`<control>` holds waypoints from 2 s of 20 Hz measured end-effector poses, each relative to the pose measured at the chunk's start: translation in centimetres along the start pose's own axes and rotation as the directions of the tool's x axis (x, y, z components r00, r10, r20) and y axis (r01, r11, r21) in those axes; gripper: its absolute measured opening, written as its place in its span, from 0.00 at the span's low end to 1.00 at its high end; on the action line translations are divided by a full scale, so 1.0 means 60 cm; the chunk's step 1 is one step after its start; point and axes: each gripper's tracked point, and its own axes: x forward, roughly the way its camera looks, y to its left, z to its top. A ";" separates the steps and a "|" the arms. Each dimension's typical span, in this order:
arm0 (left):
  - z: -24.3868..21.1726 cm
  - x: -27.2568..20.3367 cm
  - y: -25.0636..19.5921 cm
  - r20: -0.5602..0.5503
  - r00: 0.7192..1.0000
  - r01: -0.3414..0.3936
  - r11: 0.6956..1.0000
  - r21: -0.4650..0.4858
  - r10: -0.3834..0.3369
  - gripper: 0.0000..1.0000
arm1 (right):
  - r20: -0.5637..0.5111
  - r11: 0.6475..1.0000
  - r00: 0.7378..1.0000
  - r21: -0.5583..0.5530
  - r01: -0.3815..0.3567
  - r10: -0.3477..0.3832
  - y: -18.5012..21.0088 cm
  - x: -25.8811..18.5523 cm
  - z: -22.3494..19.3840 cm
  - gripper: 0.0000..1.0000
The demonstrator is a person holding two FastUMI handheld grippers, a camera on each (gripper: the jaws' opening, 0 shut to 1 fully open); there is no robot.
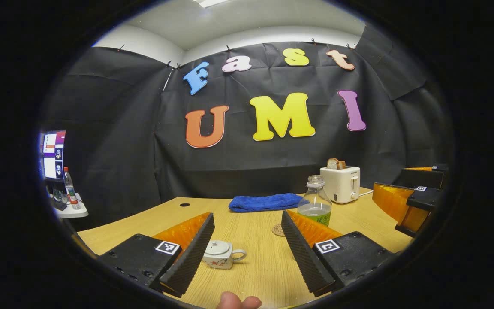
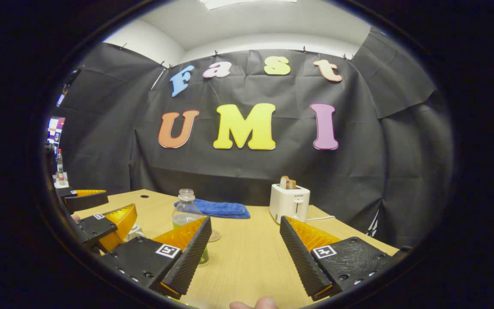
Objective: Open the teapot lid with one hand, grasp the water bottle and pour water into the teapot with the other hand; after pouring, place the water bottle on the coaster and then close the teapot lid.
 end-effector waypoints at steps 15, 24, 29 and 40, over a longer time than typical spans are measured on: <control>-0.004 0.005 0.004 -0.019 1.000 -0.001 1.000 -0.017 0.001 0.99 | -0.022 0.999 0.999 0.015 -0.030 0.030 0.015 0.006 -0.016 0.95; -0.077 -0.010 0.089 -0.112 0.993 -0.045 0.999 -0.019 0.043 0.99 | -0.060 0.998 0.996 0.023 -0.061 0.063 0.019 0.015 -0.060 0.95; -0.094 0.027 0.097 -0.155 0.988 -0.037 0.998 -0.045 0.029 0.99 | -0.084 0.997 0.994 0.030 -0.068 0.071 0.018 0.016 -0.077 0.95; -0.158 0.103 0.101 -0.287 0.958 -0.032 0.999 -0.016 0.026 0.59 | -0.097 0.999 0.995 0.044 0.010 -0.006 -0.042 0.034 -0.082 0.96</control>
